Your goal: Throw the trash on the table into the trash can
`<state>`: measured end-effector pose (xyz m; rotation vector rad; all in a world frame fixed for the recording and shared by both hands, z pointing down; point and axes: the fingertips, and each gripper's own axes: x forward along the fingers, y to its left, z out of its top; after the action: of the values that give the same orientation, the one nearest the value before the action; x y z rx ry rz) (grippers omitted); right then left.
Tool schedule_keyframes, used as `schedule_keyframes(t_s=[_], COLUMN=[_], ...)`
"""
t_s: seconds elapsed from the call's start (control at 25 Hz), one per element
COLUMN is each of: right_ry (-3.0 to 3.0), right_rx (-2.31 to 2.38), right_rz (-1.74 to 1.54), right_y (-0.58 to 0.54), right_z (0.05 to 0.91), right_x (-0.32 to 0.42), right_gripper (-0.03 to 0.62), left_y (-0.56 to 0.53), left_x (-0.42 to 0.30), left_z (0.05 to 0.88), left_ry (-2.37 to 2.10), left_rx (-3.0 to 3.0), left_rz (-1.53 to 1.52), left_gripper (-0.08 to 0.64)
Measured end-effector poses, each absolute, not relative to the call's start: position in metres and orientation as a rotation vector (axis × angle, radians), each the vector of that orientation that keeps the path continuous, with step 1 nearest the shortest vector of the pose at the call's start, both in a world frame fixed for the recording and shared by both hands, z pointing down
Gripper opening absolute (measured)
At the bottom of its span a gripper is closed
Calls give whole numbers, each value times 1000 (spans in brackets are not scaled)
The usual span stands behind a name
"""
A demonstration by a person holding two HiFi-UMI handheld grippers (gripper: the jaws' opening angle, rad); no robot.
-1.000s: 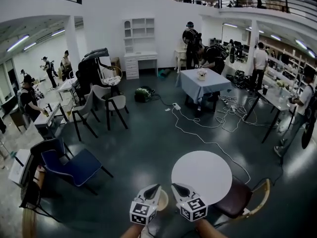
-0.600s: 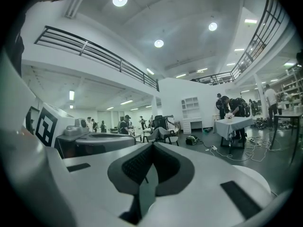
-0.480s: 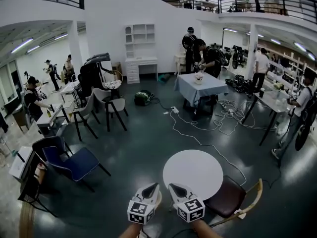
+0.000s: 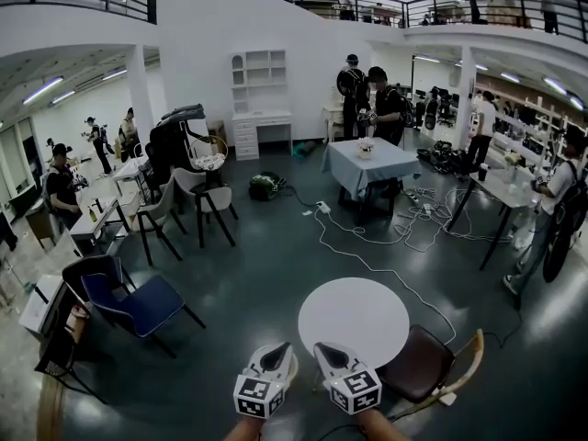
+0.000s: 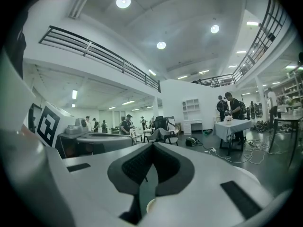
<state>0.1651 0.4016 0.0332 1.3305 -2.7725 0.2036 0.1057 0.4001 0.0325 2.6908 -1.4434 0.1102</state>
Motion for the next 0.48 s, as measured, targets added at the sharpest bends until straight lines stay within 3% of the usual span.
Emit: schedule_keyframes(t_s=[0.48], right_ry=[-2779], right_rx=[1364], right_rz=[143], right_y=[406], right_z=[21], right_x=[125], right_gripper=[18], left_y=[409], left_x=[62], left_z=[28], left_ry=[-1414], left_rx=[2739], left_rz=[116], left_gripper=[15])
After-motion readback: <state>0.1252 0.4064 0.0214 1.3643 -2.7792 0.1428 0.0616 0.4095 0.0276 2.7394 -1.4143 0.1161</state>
